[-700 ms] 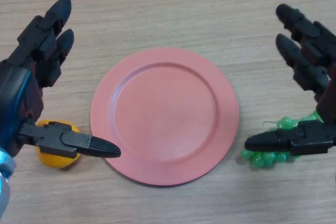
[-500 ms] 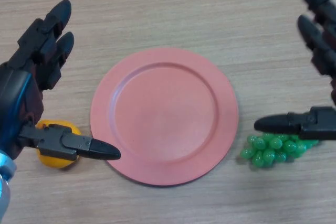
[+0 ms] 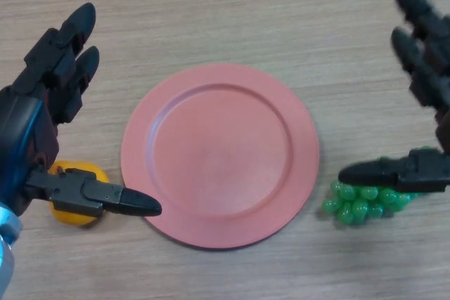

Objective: Pick up the green grapes and place it on the plate

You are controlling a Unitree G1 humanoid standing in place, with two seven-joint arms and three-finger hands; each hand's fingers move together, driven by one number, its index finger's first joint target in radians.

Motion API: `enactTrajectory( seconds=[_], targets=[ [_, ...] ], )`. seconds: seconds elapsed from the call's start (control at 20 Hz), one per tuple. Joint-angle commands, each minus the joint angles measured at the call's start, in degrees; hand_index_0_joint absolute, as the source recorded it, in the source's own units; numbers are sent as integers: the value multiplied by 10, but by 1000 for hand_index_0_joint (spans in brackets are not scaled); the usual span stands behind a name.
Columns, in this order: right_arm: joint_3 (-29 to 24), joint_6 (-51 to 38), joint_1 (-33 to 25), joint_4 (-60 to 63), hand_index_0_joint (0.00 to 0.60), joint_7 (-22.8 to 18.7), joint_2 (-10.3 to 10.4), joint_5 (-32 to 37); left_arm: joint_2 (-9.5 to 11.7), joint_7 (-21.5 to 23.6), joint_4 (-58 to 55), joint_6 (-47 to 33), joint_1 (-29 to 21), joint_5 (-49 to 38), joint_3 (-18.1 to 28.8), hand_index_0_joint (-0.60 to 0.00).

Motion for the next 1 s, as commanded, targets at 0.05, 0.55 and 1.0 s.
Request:
enactTrajectory(
  seconds=[0.05, 0.55, 1.0],
  targets=[
    [-37, -121, -7, 20, 0, 8, -20, -26, 15, 8, -26, -59, -11, -3, 27, 0],
    [-27, -362, -31, 319, 0, 10, -44, -98, 14, 2, -34, -63, -4, 0, 34, 0],
    [-18, -518, -72, 497, 600, -139, -93, -319, 11, -4, -43, -60, 7, 1, 43, 0]
  ],
)
